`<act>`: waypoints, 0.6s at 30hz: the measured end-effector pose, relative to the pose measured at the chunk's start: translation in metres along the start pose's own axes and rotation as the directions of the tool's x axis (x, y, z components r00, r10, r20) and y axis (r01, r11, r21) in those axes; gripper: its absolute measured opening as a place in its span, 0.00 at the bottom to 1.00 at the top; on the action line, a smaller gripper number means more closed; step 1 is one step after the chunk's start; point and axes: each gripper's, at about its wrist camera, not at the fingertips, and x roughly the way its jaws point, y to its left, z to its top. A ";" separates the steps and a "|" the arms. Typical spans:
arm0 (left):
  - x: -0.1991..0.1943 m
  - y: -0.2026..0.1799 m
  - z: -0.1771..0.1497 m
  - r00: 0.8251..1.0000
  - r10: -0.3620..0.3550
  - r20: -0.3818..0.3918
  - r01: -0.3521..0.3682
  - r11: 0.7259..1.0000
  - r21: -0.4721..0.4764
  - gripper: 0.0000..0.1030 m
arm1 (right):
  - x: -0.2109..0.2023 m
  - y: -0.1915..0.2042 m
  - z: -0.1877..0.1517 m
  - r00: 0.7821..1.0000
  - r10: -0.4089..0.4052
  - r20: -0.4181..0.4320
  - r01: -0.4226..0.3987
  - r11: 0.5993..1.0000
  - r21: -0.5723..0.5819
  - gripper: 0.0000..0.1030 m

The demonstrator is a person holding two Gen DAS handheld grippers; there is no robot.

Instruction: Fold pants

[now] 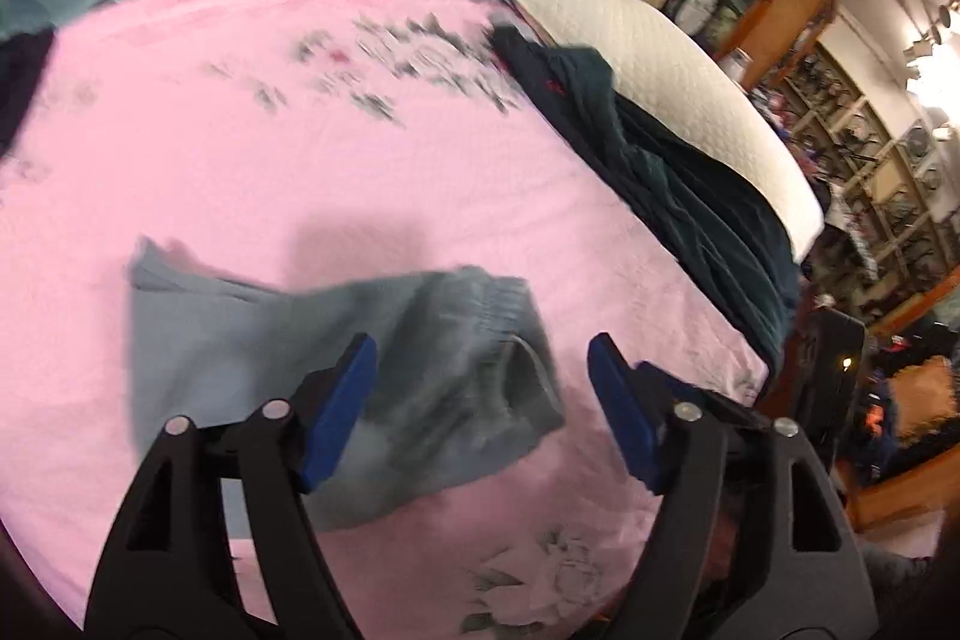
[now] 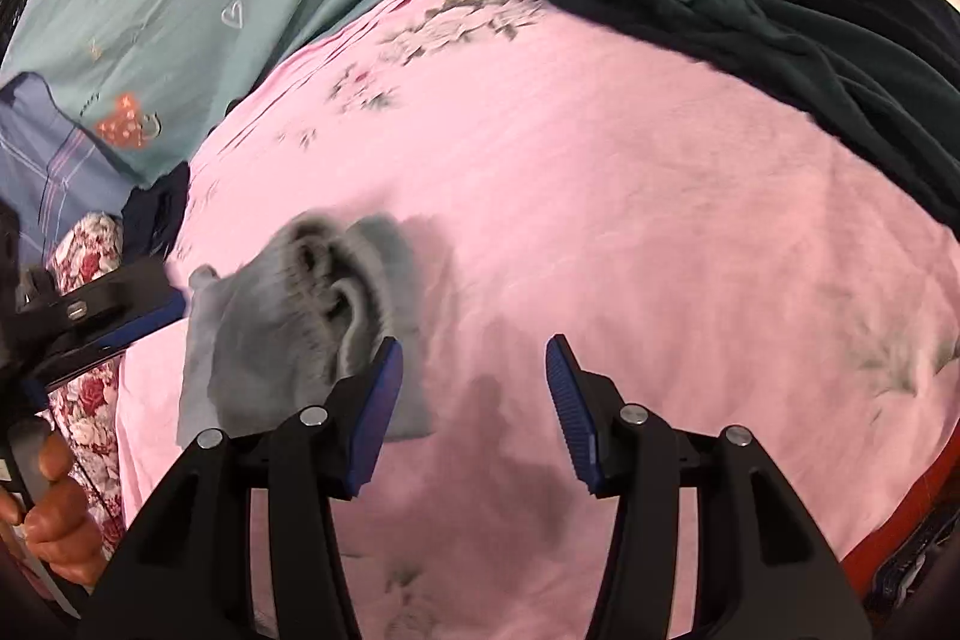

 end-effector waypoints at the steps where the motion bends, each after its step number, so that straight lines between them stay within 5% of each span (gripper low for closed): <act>1: -0.011 0.008 -0.001 0.998 0.054 0.028 -0.054 0.999 -0.006 0.77 | -0.001 -0.005 0.001 1.000 0.012 0.002 -0.012 1.000 0.000 0.50; 6: -0.030 0.053 -0.017 0.965 0.263 0.019 -0.260 0.961 -0.092 0.79 | -0.002 0.015 0.019 0.993 0.122 0.010 -0.120 0.989 -0.082 0.50; 9: -0.032 0.073 -0.031 0.940 0.341 -0.017 -0.339 0.927 -0.161 0.79 | 0.011 0.047 0.020 0.976 0.205 -0.078 -0.216 0.957 -0.195 0.50; 13: -0.038 0.077 -0.047 0.935 0.352 -0.047 -0.355 0.917 -0.185 0.79 | 0.033 0.062 0.015 0.961 0.221 -0.169 -0.254 0.944 -0.210 0.46; 18: -0.040 0.076 -0.049 0.938 0.342 -0.054 -0.346 0.926 -0.151 0.80 | 0.046 0.076 0.020 0.959 0.217 -0.185 -0.257 0.938 -0.233 0.43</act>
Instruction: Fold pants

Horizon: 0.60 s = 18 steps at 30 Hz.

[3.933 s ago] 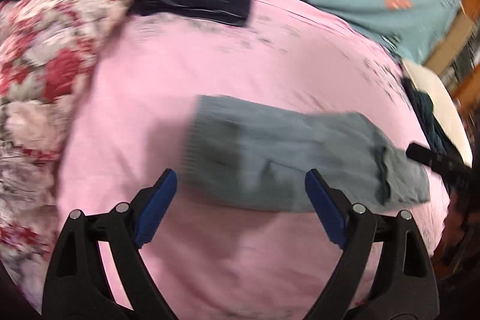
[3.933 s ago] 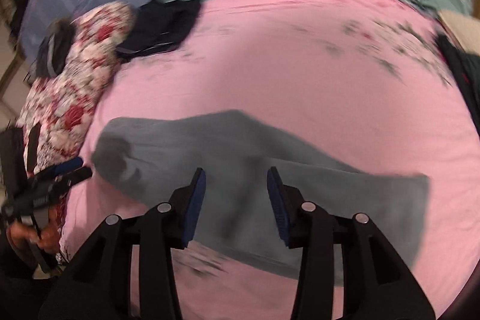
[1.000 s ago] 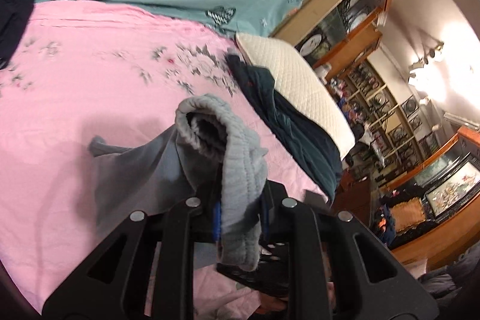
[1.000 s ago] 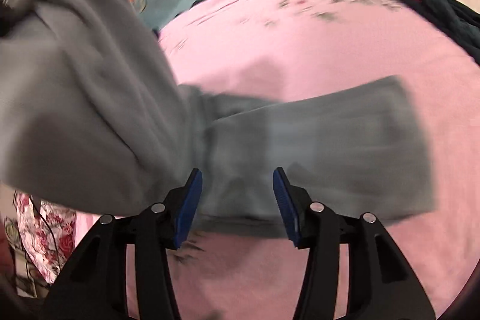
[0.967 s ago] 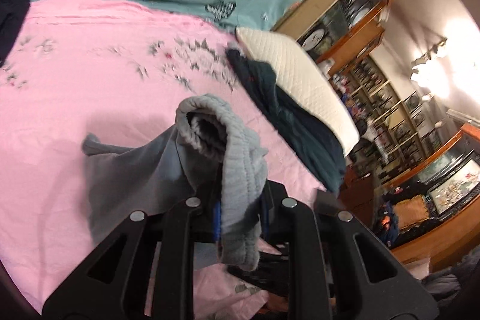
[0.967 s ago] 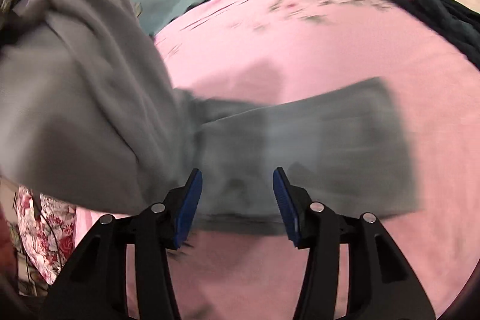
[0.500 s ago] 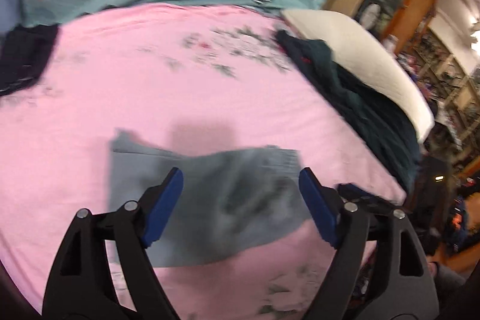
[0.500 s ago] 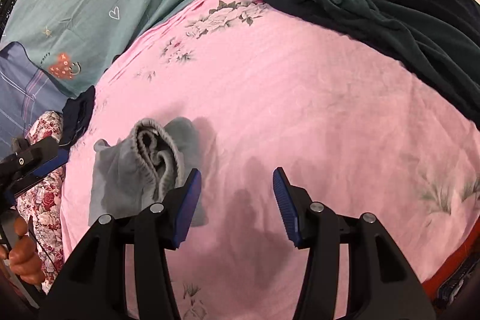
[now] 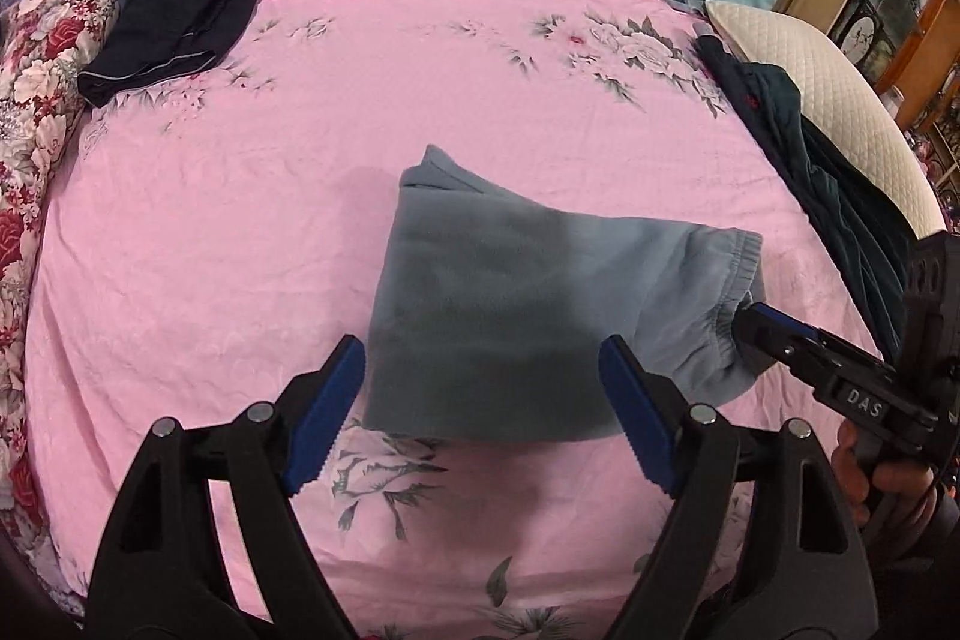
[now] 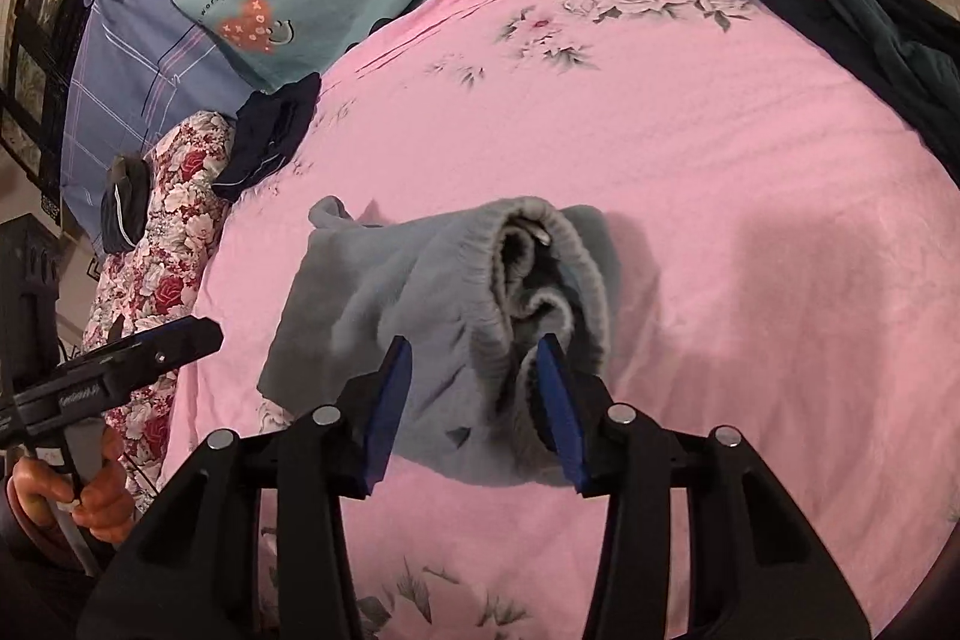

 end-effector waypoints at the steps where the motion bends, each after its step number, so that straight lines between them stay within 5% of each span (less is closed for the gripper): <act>1: 0.002 0.000 0.001 1.000 -0.002 -0.006 0.002 1.000 -0.001 0.80 | 0.003 0.000 0.003 1.000 -0.019 -0.010 0.019 1.000 -0.001 0.40; 6: 0.005 0.007 0.009 0.999 -0.036 0.000 0.036 0.999 -0.017 0.80 | -0.023 0.017 0.011 0.997 0.000 0.077 0.004 0.999 -0.052 0.39; 11: 0.020 0.009 0.010 0.997 -0.068 -0.031 0.068 0.997 -0.021 0.80 | 0.023 -0.002 0.006 0.992 -0.098 -0.075 0.100 0.995 0.019 0.39; 18: 0.030 0.012 0.012 0.993 -0.102 -0.050 0.101 0.995 -0.016 0.80 | 0.038 -0.006 0.011 0.988 -0.120 -0.101 0.125 0.991 0.047 0.39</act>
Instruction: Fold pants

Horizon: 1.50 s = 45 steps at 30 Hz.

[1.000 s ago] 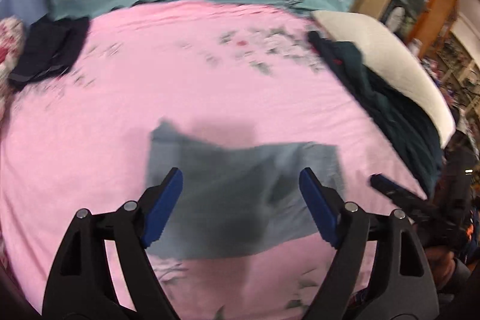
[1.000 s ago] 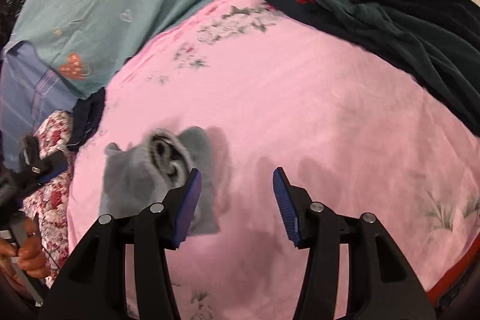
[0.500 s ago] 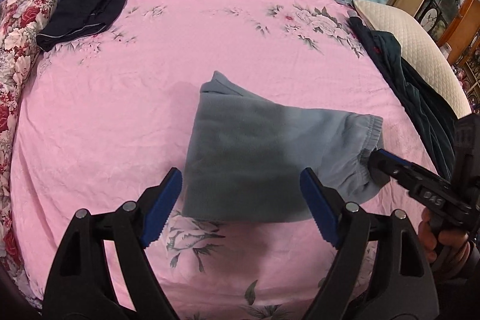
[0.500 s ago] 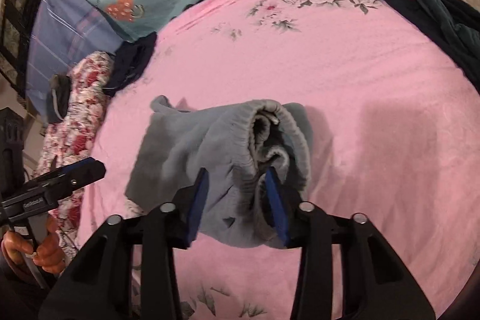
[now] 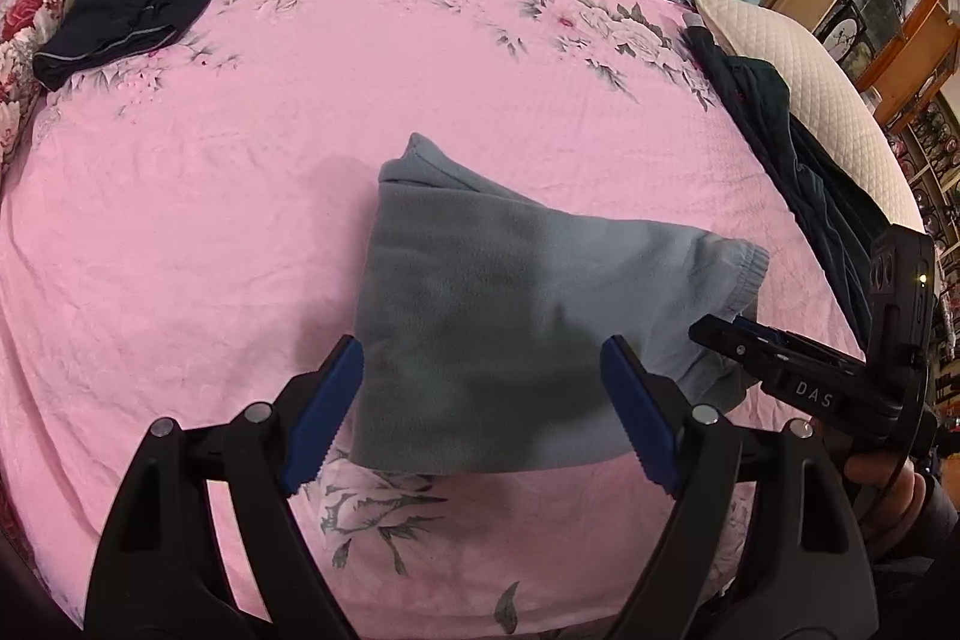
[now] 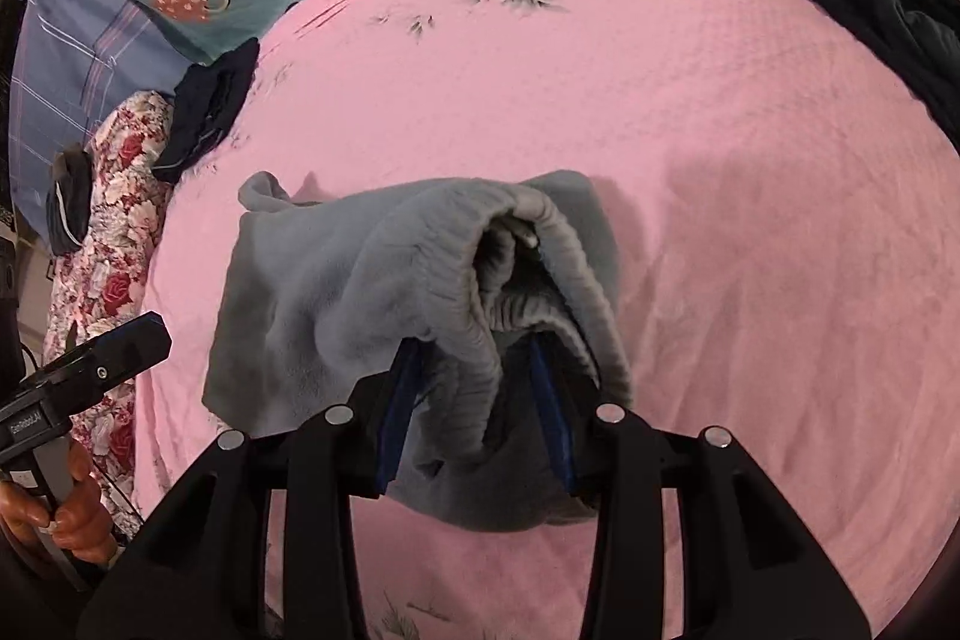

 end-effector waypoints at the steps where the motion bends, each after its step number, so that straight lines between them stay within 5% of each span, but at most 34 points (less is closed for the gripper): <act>1: 0.001 0.001 0.002 1.000 -0.006 -0.001 0.006 1.000 -0.003 0.80 | 0.000 0.003 0.000 1.000 -0.009 -0.002 0.009 1.000 -0.010 0.34; 3: 0.003 0.003 0.005 1.000 -0.011 -0.001 0.011 1.000 -0.002 0.80 | -0.001 0.011 0.001 1.000 -0.030 -0.002 0.030 0.998 -0.057 0.17; 6: 0.004 0.005 0.010 1.000 -0.013 0.001 0.013 1.000 0.005 0.80 | -0.011 0.019 0.003 1.000 -0.024 -0.004 0.024 0.996 -0.085 0.08; 12: 0.012 0.006 0.007 0.999 -0.046 -0.026 0.047 0.997 0.058 0.80 | -0.065 0.004 -0.001 0.998 0.027 0.054 -0.027 1.000 0.002 0.08; 18: 0.044 0.010 -0.004 0.995 -0.003 -0.103 0.014 0.994 0.106 0.80 | -0.029 -0.031 -0.022 0.998 -0.023 -0.056 0.028 0.997 0.078 0.09; 22: 0.054 0.019 -0.011 0.991 -0.015 -0.131 0.027 0.996 0.090 0.80 | -0.057 -0.029 -0.010 0.997 -0.031 -0.072 0.038 0.994 0.099 0.26; 24: 0.056 0.020 -0.016 0.991 -0.022 -0.131 0.035 0.995 0.091 0.80 | -0.079 -0.011 0.004 0.996 -0.090 -0.025 0.091 0.996 0.024 0.27; 29: 0.061 0.012 -0.029 0.995 -0.012 -0.102 0.027 0.989 0.145 0.80 | -0.092 0.068 0.073 0.996 -0.038 0.083 0.055 0.975 -0.217 0.33; 32: 0.060 0.005 -0.034 0.998 0.011 -0.059 0.000 0.984 0.180 0.80 | -0.043 0.111 0.105 0.998 0.059 -0.025 -0.064 0.945 -0.322 0.33; 34: 0.058 0.001 -0.037 0.999 0.025 -0.028 -0.019 0.980 0.196 0.80 | 0.012 0.140 0.114 0.980 0.116 -0.163 -0.172 0.905 -0.389 0.33; 38: 0.053 -0.003 -0.045 0.999 0.042 0.030 -0.048 0.971 0.235 0.80 | 0.093 0.166 0.120 0.945 0.043 -0.326 -0.200 0.862 -0.465 0.32; 39: 0.056 -0.002 -0.047 0.999 0.028 0.025 -0.033 0.973 0.229 0.79 | 0.104 0.167 0.121 0.937 0.028 -0.347 -0.202 0.855 -0.478 0.20; 42: 0.058 0.008 -0.048 1.000 -0.017 0.017 0.014 0.986 0.167 0.79 | 0.123 0.162 0.130 0.903 0.069 -0.423 -0.269 0.860 -0.434 0.13; 45: 0.057 0.007 -0.051 0.999 -0.011 0.033 0.005 0.984 0.180 0.79 | 0.124 0.141 0.158 0.875 0.188 -0.446 -0.333 0.903 -0.273 0.13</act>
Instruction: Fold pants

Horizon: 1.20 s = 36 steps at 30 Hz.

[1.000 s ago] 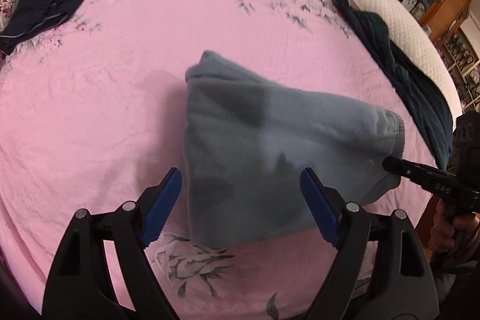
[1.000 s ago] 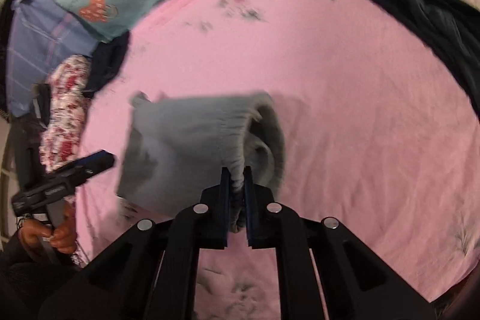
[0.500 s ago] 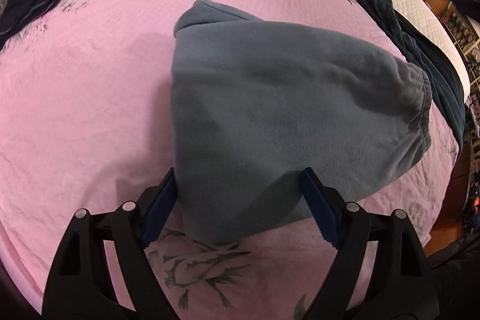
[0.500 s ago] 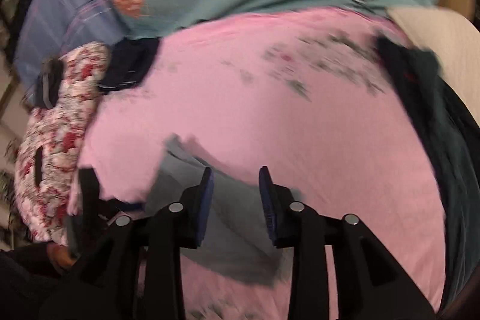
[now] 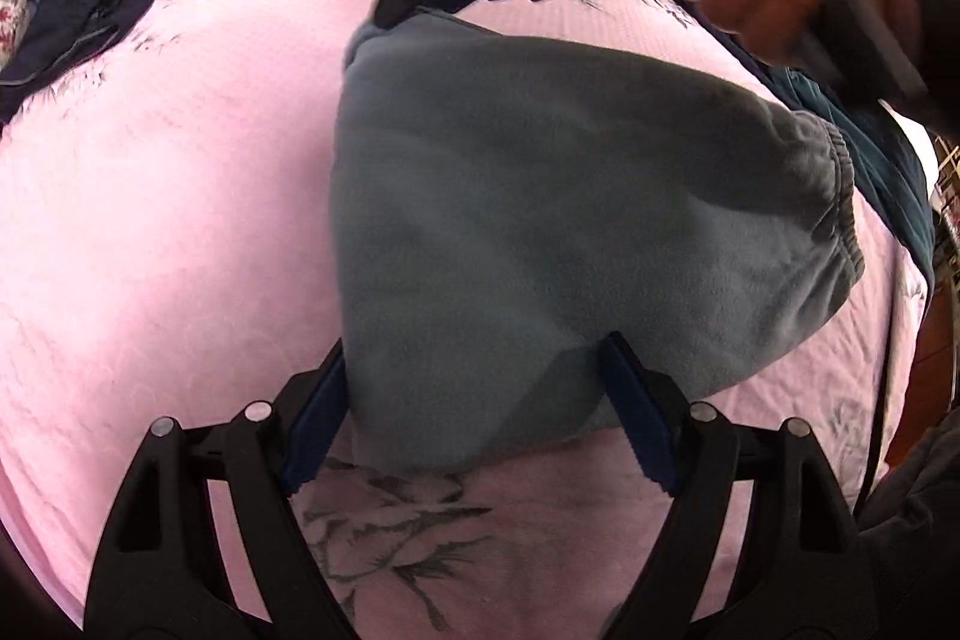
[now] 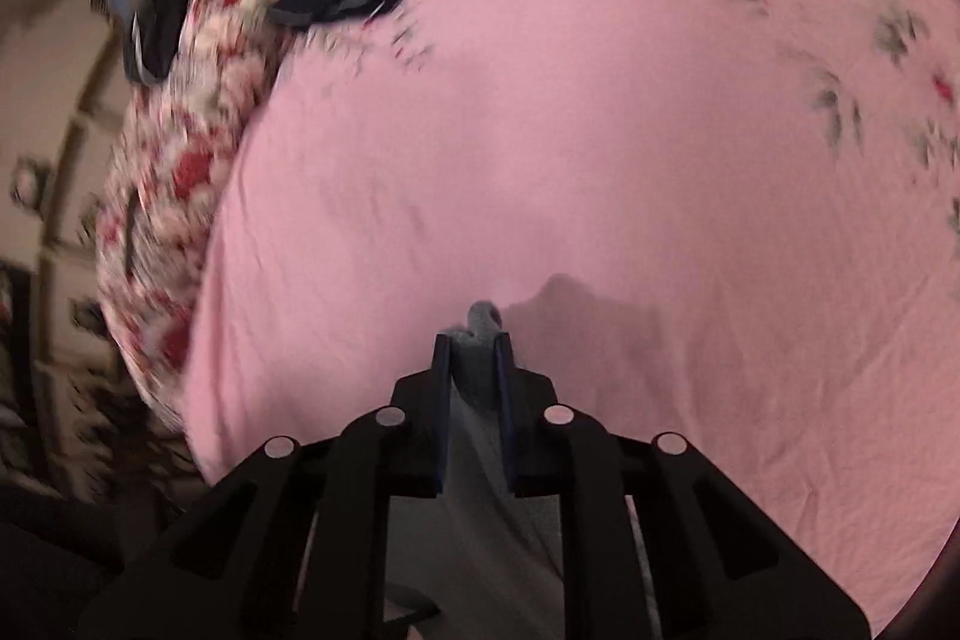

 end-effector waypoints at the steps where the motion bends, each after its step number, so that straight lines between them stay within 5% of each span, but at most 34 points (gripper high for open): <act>1: 0.000 0.001 -0.001 1.000 0.000 0.003 0.000 1.000 -0.003 0.79 | -0.001 -0.013 0.004 1.000 0.017 0.007 -0.017 0.999 0.049 0.13; 4: -0.002 0.000 -0.003 1.000 0.002 0.005 -0.002 1.000 0.003 0.79 | 0.007 -0.049 0.002 1.000 0.030 -0.003 -0.029 0.990 0.140 0.13; 9: -0.004 -0.003 -0.002 1.000 0.003 -0.013 -0.003 1.000 0.012 0.79 | 0.003 -0.054 -0.003 0.998 0.054 0.026 -0.058 0.986 0.159 0.16; 11: -0.016 -0.002 -0.001 0.999 0.037 0.003 -0.037 0.999 0.010 0.78 | -0.009 -0.038 0.002 0.998 0.033 0.053 -0.038 0.993 0.113 0.20; 12: -0.025 -0.001 -0.001 0.998 0.058 0.027 -0.058 0.998 0.004 0.78 | -0.015 -0.028 0.006 0.998 0.009 0.067 -0.014 0.997 0.071 0.32; 14: -0.037 0.003 0.000 0.997 0.064 0.053 -0.063 0.998 -0.019 0.79 | -0.022 -0.011 0.011 0.996 -0.034 0.078 0.034 0.999 -0.009 0.40; 18: -0.026 0.011 0.000 0.999 0.035 0.009 -0.034 0.997 -0.064 0.77 | 0.002 0.018 0.024 0.996 -0.078 -0.051 0.069 0.985 -0.159 0.41; 19: -0.021 0.012 0.000 1.000 0.000 -0.006 0.000 0.997 -0.080 0.74 | 0.017 0.026 0.028 0.987 -0.112 -0.112 0.087 0.975 -0.204 0.41; 20: -0.017 0.012 -0.001 0.999 -0.033 -0.021 0.031 0.996 -0.089 0.58 | 0.028 0.029 0.029 0.975 -0.157 -0.161 0.116 0.964 -0.238 0.41; 22: -0.010 0.014 -0.001 0.999 -0.041 -0.015 0.040 0.997 -0.073 0.54 | 0.053 0.038 0.028 0.924 -0.286 -0.253 0.192 0.921 -0.339 0.21; 24: -0.012 0.010 -0.005 0.999 -0.033 0.007 0.034 0.998 -0.060 0.50 | 0.057 0.045 0.029 0.908 -0.313 -0.277 0.198 0.906 -0.375 0.14; 26: -0.013 0.011 -0.010 0.999 -0.035 0.025 0.037 0.997 -0.072 0.48 | 0.049 0.045 0.038 0.918 -0.293 -0.265 0.202 0.924 -0.324 0.13; 29: -0.014 0.009 -0.015 0.999 -0.025 0.040 0.028 0.997 -0.066 0.48 | 0.039 0.016 0.047 0.952 -0.164 -0.259 0.153 0.986 -0.063 0.11; 33: -0.019 0.005 -0.022 0.999 -0.017 0.030 0.018 0.999 -0.044 0.48 | 0.027 -0.033 0.051 0.980 -0.126 -0.152 0.154 0.970 0.188 0.07; 36: -0.028 0.010 -0.017 0.999 0.026 0.022 -0.025 0.998 -0.055 0.58 | -0.025 -0.052 0.047 0.998 -0.061 -0.014 0.063 0.962 0.264 0.08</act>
